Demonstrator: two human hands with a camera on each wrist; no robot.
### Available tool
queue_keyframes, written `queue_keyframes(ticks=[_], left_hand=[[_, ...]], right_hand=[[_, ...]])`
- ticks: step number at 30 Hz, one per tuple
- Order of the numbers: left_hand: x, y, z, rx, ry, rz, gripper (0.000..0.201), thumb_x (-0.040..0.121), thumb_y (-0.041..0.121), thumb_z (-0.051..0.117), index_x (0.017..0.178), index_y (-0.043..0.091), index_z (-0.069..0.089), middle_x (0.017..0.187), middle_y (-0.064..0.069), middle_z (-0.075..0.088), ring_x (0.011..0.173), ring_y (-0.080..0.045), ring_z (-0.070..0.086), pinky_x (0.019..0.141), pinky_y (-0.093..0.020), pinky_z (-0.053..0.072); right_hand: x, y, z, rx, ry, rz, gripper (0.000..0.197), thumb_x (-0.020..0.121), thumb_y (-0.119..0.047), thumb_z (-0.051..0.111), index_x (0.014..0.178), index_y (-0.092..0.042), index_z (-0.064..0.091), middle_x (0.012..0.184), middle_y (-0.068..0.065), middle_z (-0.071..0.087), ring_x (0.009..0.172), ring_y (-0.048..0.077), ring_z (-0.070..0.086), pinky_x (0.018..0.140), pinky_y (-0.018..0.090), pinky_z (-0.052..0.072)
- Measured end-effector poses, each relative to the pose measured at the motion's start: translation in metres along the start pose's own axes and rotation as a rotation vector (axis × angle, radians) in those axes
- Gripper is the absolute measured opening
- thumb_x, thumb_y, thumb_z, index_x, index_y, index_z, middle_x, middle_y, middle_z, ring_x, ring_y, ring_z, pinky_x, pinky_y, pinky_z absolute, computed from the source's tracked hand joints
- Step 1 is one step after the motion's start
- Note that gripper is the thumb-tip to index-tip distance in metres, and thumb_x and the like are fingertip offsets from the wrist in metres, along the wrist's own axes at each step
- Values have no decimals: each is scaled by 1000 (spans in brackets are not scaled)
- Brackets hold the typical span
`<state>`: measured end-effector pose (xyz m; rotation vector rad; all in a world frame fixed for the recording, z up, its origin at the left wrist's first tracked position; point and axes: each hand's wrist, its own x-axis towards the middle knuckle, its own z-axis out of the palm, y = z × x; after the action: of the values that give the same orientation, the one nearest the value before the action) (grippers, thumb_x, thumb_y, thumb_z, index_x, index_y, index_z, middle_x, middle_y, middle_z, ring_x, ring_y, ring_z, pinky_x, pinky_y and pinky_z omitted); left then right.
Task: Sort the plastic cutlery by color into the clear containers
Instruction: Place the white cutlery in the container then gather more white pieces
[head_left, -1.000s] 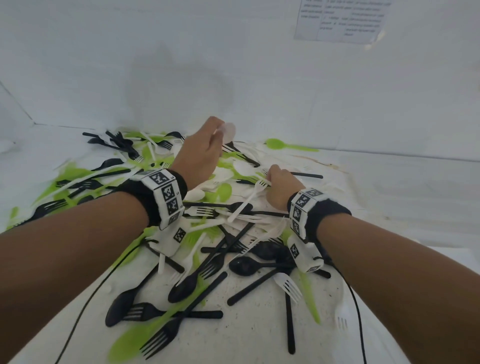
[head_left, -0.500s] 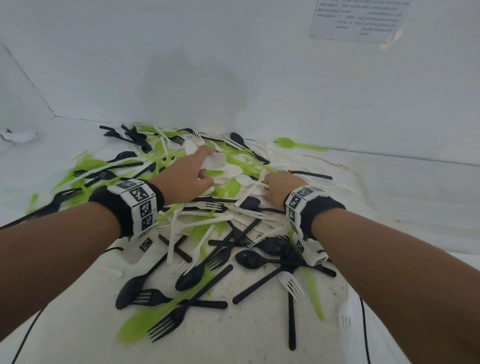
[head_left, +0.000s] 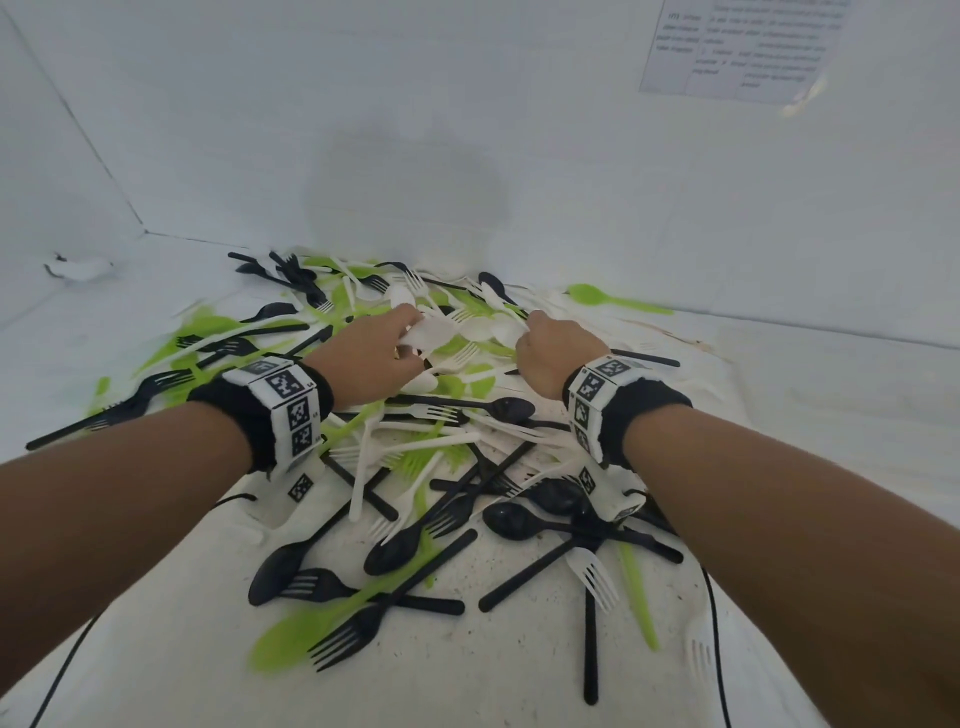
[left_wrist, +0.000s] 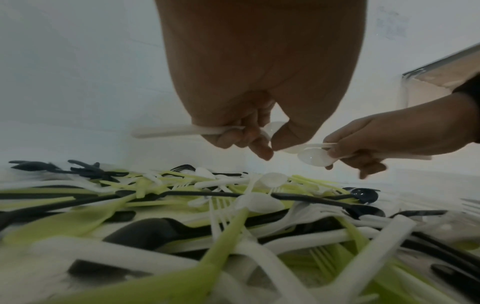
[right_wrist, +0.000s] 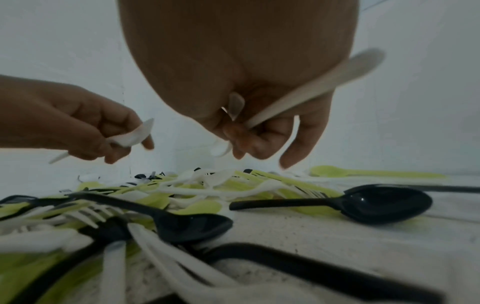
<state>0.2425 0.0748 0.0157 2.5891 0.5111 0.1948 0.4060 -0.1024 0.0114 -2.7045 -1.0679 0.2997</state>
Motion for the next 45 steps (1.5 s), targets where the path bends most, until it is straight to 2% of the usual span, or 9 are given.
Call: queue_keyframes(ticks=[3,8,11,21,28,30,34,40,45], left_hand=[[3,-11,0,115,5,-28,11,94,20,57,104,16,54,89,-1,58,78,-23,53,65,-34,40],[7,-23,10,212,-97,-72,42,94,33,69,129,15,57,125,-2,57,112,-24,55,96,-37,44],[9,-29,17,216,-131,-67,42,90,37,74,125,17,61,122,-2,57,104,-19,52,92,-35,44],[7,-23,-2,81,-8,97,18,98,24,64,96,16,48,94,-3,56,87,-27,55,72,-39,45],[-4,-13,-35,-257,138,117,19,104,25,53,108,14,39,81,-6,68,67,-10,66,56,-35,51],[-4,-16,-37,-299,148,78,25,104,30,56,114,16,38,83,-6,64,60,-15,59,53,-27,48],[-3,-25,-31,-280,19,-29,44,98,22,60,134,22,35,95,-7,59,75,-29,64,66,-42,53],[-1,-40,-24,-115,-101,-110,18,105,17,43,123,13,42,91,-9,54,71,-24,49,59,-35,40],[-2,-44,-27,-91,-63,-166,30,108,33,45,135,23,37,85,-7,62,66,-23,58,59,-36,48]], right_hand=[[-6,-6,2,157,-17,16,26,102,-26,36,120,-9,42,107,15,61,92,36,59,78,41,45],[-11,-13,7,155,-116,-11,17,99,-17,43,115,-9,42,96,10,60,87,33,66,73,39,52],[-13,-15,7,210,-72,12,12,99,-17,40,108,-9,40,95,13,62,84,33,64,68,36,45],[-16,-35,6,334,-60,118,23,96,-3,42,117,-6,34,100,19,66,81,40,72,76,52,60],[-6,-44,5,329,15,208,36,104,-21,33,136,-6,38,118,18,62,102,35,58,79,38,42],[-1,-44,4,333,9,217,41,105,-29,34,139,-7,37,126,19,59,110,36,57,85,39,43],[11,-41,6,228,-12,179,59,98,-45,52,141,-9,36,121,11,54,107,33,55,82,37,42],[53,-27,20,-63,-52,24,10,96,-28,52,96,-18,55,103,5,64,89,24,59,63,31,38],[78,-21,27,-36,14,-20,40,98,-37,54,134,-20,48,111,8,65,88,26,54,72,33,41]])
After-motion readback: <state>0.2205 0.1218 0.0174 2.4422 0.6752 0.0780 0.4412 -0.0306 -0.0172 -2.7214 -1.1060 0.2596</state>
